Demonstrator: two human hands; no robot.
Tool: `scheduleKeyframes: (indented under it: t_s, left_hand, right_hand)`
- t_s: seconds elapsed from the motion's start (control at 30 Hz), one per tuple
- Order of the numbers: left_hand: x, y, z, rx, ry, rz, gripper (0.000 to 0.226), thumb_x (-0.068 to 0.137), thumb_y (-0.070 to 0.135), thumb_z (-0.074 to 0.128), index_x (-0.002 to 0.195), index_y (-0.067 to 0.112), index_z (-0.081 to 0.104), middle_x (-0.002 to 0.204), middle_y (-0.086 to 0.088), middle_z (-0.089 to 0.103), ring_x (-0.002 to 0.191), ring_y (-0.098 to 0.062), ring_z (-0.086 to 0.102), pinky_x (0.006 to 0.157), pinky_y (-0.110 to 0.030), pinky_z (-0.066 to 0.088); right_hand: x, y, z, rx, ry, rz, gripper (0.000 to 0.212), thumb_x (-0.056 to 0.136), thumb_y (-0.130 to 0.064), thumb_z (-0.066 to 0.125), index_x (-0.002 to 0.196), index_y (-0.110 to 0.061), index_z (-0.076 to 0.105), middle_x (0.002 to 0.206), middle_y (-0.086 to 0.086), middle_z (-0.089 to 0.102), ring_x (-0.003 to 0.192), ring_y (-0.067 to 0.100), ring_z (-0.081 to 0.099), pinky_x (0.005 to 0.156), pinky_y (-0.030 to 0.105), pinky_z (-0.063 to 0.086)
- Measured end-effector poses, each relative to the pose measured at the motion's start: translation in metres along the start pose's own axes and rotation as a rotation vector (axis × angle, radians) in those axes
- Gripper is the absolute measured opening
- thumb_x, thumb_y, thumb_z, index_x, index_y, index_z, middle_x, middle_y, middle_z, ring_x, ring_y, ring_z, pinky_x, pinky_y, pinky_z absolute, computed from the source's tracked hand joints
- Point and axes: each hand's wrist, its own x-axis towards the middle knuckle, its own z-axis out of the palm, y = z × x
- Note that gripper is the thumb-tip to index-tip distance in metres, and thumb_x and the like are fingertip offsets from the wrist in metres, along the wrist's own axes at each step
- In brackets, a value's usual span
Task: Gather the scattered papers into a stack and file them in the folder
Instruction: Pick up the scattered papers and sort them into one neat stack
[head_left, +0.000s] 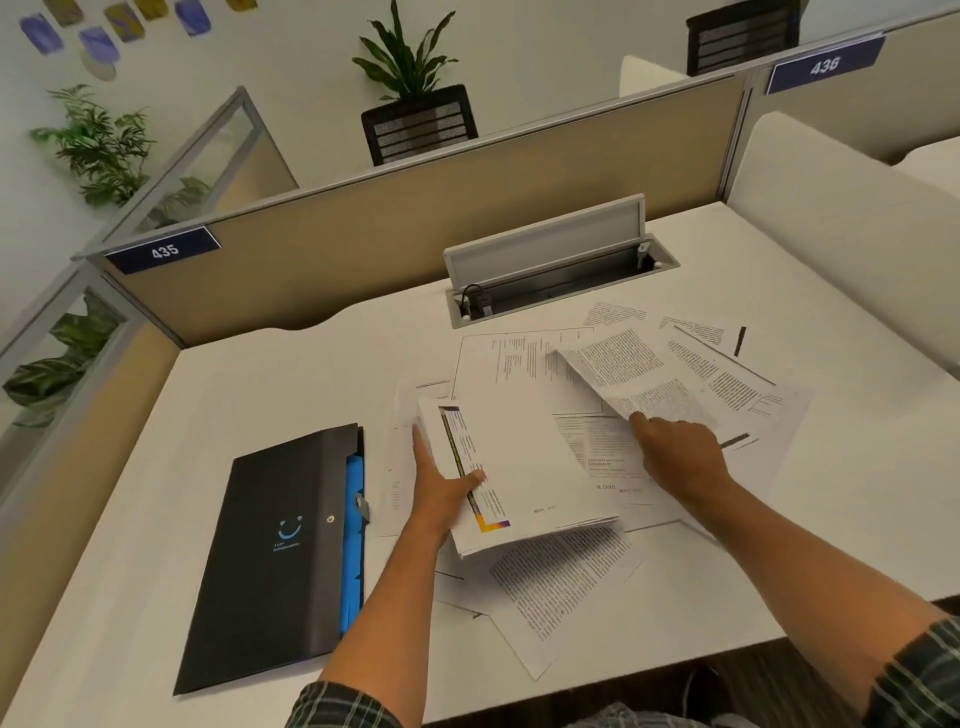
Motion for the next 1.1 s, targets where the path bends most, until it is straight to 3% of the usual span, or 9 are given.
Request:
scheduleKeyframes:
  t_s: [0.17, 0.33, 0.43, 0.57, 0.67, 0.73, 0.83, 0.93, 1.1]
  left_hand:
    - [0.003, -0.005, 0.009, 0.075, 0.003, -0.078, 0.051, 0.086, -0.009, 0.067, 0.129, 0.019, 0.063, 0.143, -0.006, 0.054, 0.097, -0.009, 0.067, 0.069, -0.025, 0.061]
    - [-0.002, 0.003, 0.019, -0.177, -0.026, -0.205, 0.024, 0.098, 0.022, 0.059, 0.119, 0.016, 0.071, 0.124, -0.014, 0.070, 0.103, -0.034, 0.071, 0.093, -0.050, 0.057]
    - [-0.008, 0.008, 0.019, -0.285, -0.059, -0.252, 0.046, 0.096, 0.051, 0.057, 0.124, 0.017, 0.068, 0.118, -0.009, 0.074, 0.108, -0.031, 0.070, 0.098, -0.048, 0.054]
    - [-0.010, 0.004, 0.011, -0.128, 0.043, -0.173, 0.025, 0.094, 0.016, 0.068, 0.119, 0.011, 0.070, 0.112, -0.010, 0.075, 0.101, -0.030, 0.072, 0.090, -0.047, 0.058]
    - [-0.012, 0.016, 0.004, -0.190, 0.017, -0.167, 0.026, 0.093, 0.005, 0.066, 0.118, 0.005, 0.069, 0.102, -0.011, 0.077, 0.092, -0.028, 0.075, 0.071, -0.037, 0.061]
    - [-0.014, 0.030, -0.001, -0.204, -0.022, -0.137, 0.028, 0.091, 0.006, 0.067, 0.119, 0.003, 0.068, 0.103, -0.012, 0.077, 0.095, -0.030, 0.074, 0.072, -0.037, 0.060]
    - [-0.020, 0.051, -0.008, -0.214, -0.127, -0.065, 0.027, 0.090, 0.006, 0.068, 0.117, 0.007, 0.068, 0.107, -0.015, 0.076, 0.104, -0.036, 0.070, 0.081, -0.043, 0.059]
    - [-0.026, 0.071, -0.011, -0.214, -0.201, 0.051, 0.040, 0.089, 0.004, 0.070, 0.126, 0.014, 0.061, 0.118, -0.014, 0.072, 0.110, -0.037, 0.068, 0.085, -0.047, 0.059]
    - [-0.033, 0.097, -0.018, -0.113, -0.145, 0.208, 0.087, 0.086, 0.013, 0.076, 0.153, 0.037, 0.027, 0.141, 0.000, 0.056, 0.119, -0.028, 0.064, 0.092, -0.052, 0.057]
  right_hand:
    - [-0.008, -0.054, -0.035, 0.246, 0.291, -0.175, 0.025, 0.085, -0.010, 0.074, 0.109, -0.015, 0.076, 0.071, -0.001, 0.074, 0.050, 0.023, 0.068, 0.042, 0.025, 0.043]
    - [-0.022, -0.120, -0.039, 0.310, -0.086, -0.412, 0.047, 0.101, -0.032, 0.052, 0.147, -0.025, 0.045, 0.116, 0.003, 0.074, 0.091, 0.030, 0.073, 0.073, 0.038, 0.055]
    - [-0.027, -0.133, -0.036, 0.460, -0.330, -0.482, 0.070, 0.098, -0.064, 0.048, 0.157, -0.033, 0.026, 0.139, -0.002, 0.065, 0.114, 0.026, 0.068, 0.096, 0.040, 0.053]
    - [-0.022, -0.114, -0.039, 0.728, -0.412, -0.454, 0.075, 0.084, -0.090, 0.035, 0.142, -0.044, 0.050, 0.132, -0.017, 0.068, 0.106, 0.004, 0.069, 0.100, 0.036, 0.050]
    - [-0.007, -0.092, -0.032, 0.887, -0.095, -0.129, 0.067, 0.086, -0.071, 0.062, 0.142, -0.036, 0.051, 0.140, -0.009, 0.061, 0.113, 0.006, 0.060, 0.101, 0.045, 0.052]
    - [0.004, -0.077, -0.029, 0.951, 0.036, 0.107, 0.094, 0.078, -0.059, 0.080, 0.153, -0.025, 0.035, 0.156, 0.001, 0.043, 0.135, 0.020, 0.047, 0.112, 0.051, 0.042]
    - [0.017, -0.057, -0.031, 1.505, -0.258, 0.334, 0.127, 0.061, -0.062, 0.091, 0.160, -0.022, 0.023, 0.155, 0.008, 0.046, 0.135, 0.028, 0.052, 0.112, 0.055, 0.044]
    - [0.022, -0.053, -0.037, 1.787, -0.377, 0.207, 0.098, 0.057, -0.056, 0.094, 0.139, -0.019, 0.056, 0.128, 0.006, 0.072, 0.111, 0.026, 0.072, 0.100, 0.056, 0.055]
    - [0.025, -0.064, -0.060, 2.019, -0.103, 0.192, 0.062, 0.069, -0.023, 0.090, 0.124, -0.009, 0.066, 0.117, 0.012, 0.075, 0.105, 0.037, 0.073, 0.087, 0.058, 0.060]
